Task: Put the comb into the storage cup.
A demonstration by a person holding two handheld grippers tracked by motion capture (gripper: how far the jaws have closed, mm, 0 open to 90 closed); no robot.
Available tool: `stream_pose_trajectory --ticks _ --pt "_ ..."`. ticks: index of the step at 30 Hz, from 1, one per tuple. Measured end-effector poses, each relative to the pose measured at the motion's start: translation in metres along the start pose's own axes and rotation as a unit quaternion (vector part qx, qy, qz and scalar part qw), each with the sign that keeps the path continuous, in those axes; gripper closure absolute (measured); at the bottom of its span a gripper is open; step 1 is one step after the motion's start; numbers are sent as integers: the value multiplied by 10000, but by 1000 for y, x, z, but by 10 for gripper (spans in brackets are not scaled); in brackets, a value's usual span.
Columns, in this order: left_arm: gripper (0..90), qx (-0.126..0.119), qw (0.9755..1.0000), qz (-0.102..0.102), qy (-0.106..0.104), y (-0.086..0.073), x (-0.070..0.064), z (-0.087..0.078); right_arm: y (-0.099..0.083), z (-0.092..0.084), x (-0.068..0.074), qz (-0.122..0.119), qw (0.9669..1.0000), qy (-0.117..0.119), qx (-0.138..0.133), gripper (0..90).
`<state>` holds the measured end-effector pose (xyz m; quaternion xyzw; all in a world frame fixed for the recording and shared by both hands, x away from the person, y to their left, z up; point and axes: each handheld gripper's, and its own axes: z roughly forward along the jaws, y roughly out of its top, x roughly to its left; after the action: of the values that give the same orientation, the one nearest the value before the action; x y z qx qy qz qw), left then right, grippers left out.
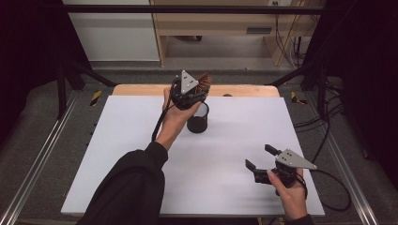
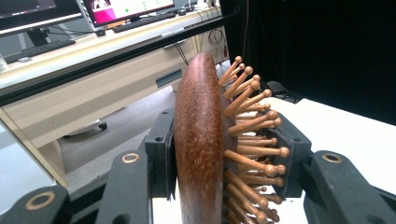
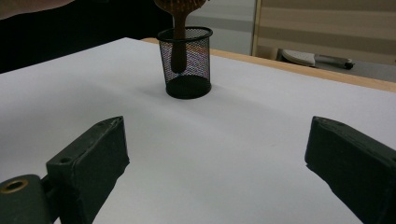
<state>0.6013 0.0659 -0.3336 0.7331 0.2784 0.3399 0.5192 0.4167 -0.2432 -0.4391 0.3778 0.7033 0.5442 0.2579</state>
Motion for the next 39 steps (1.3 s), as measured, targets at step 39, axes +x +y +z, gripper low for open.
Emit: stream_pose_trajectory --ticks 39 --pt "512 10 9991 419 -100 -5 -15 2 -1 2 1 -43 10000 31 27 64"
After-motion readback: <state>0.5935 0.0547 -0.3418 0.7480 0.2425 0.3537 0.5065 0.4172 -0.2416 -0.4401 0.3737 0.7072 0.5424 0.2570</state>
